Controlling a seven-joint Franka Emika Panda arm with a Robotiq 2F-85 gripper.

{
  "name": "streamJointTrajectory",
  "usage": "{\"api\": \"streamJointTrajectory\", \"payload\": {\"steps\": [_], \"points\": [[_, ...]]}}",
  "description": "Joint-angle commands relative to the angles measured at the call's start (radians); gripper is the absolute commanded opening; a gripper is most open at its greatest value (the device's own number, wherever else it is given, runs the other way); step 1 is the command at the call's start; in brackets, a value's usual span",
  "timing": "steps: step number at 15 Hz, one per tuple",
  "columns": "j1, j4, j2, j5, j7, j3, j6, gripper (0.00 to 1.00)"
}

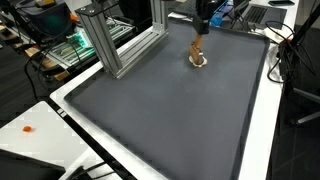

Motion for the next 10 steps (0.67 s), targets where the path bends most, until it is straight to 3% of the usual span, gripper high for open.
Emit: {"api": "streamJointTrajectory", "payload": {"steps": [1,10], "points": [[-0.013,-0.071,-0.034,-0.021,-0.007,0.017,0.08,0.22],[-0.008,-0.138,-0.033,-0.018,0.072,0.014,0.217,0.22]]}}
